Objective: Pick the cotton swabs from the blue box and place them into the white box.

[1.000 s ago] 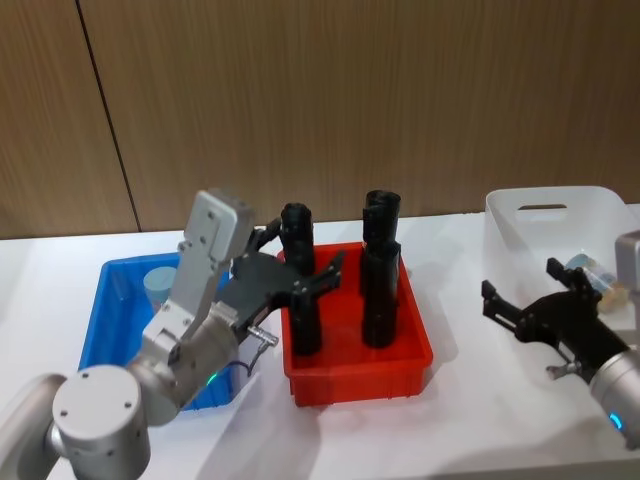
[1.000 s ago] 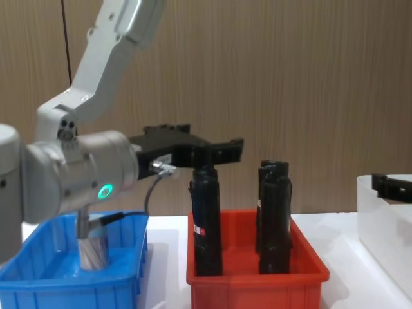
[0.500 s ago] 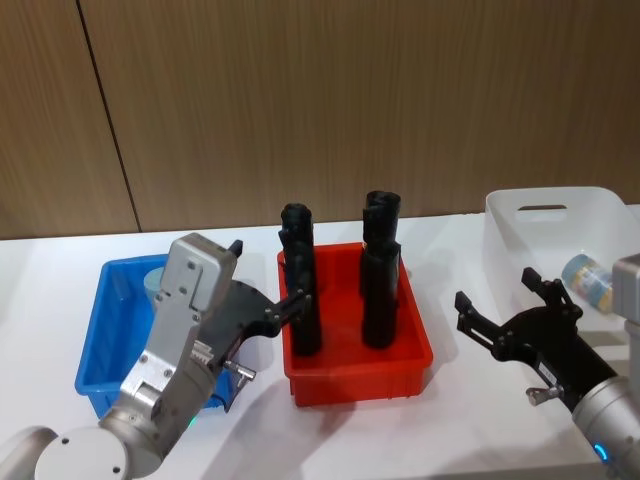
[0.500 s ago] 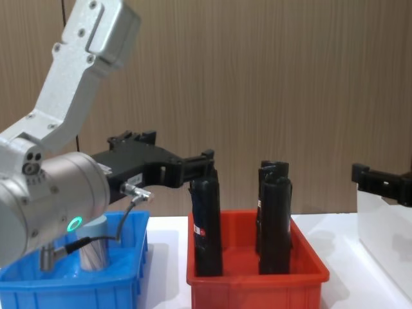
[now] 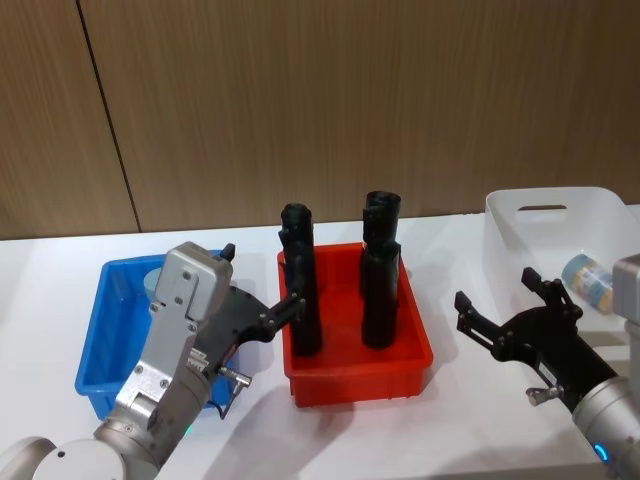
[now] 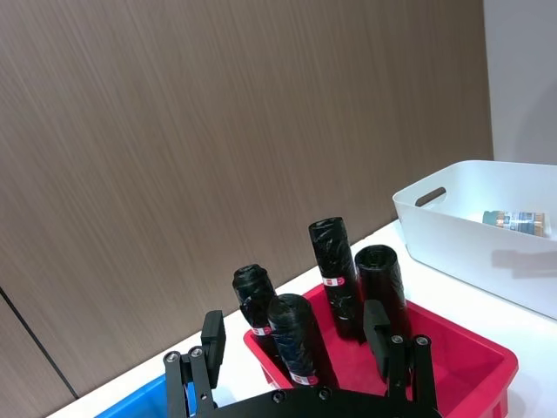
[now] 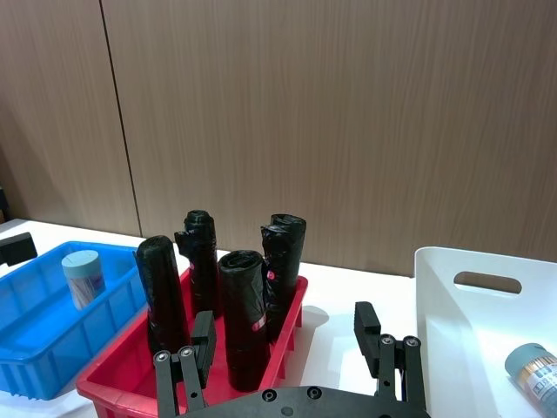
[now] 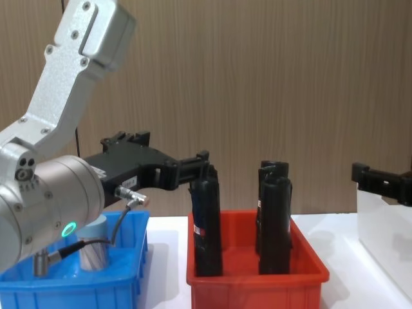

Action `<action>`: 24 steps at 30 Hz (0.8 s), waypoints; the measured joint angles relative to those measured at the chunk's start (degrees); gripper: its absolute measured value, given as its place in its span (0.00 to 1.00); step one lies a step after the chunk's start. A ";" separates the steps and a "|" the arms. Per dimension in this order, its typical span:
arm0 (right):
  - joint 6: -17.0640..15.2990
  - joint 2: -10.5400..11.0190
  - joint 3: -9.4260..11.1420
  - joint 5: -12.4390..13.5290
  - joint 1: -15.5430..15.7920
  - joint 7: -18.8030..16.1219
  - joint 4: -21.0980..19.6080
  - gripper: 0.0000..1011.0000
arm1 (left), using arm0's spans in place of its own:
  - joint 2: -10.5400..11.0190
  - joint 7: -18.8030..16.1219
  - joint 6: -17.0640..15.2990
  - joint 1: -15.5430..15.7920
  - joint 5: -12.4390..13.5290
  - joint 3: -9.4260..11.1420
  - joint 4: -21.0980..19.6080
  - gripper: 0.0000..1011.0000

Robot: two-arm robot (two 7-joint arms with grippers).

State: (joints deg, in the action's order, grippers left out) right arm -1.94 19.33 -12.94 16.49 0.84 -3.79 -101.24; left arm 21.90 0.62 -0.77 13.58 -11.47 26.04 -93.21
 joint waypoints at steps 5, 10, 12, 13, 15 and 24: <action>0.00 0.00 0.00 0.00 0.00 -0.02 0.00 0.99 | 0.00 0.00 0.00 0.00 0.00 -0.01 0.00 0.99; 0.00 0.00 0.00 -0.02 0.00 -0.03 0.00 0.99 | 0.00 0.00 0.00 0.00 -0.01 -0.02 0.01 0.99; 0.00 0.00 0.00 -0.02 -0.01 -0.04 0.01 0.99 | 0.00 0.00 -0.01 0.01 -0.02 -0.02 0.02 0.99; 0.00 0.00 0.00 -0.02 -0.01 -0.04 0.01 0.99 | 0.00 0.00 -0.01 0.01 -0.02 -0.02 0.03 0.99; 0.00 0.00 0.00 -0.03 -0.01 -0.07 0.02 0.99 | 0.00 0.00 -0.02 0.01 -0.02 -0.02 0.03 0.99; 0.00 -0.36 0.09 -0.55 -1.52 -2.14 2.11 0.99 | 0.00 0.01 -0.03 0.01 -0.02 -0.02 0.04 0.99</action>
State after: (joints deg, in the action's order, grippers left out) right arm -1.95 18.98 -12.85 15.94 -0.68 -5.93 -99.13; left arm 21.90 0.63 -0.80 13.59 -11.49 26.02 -93.17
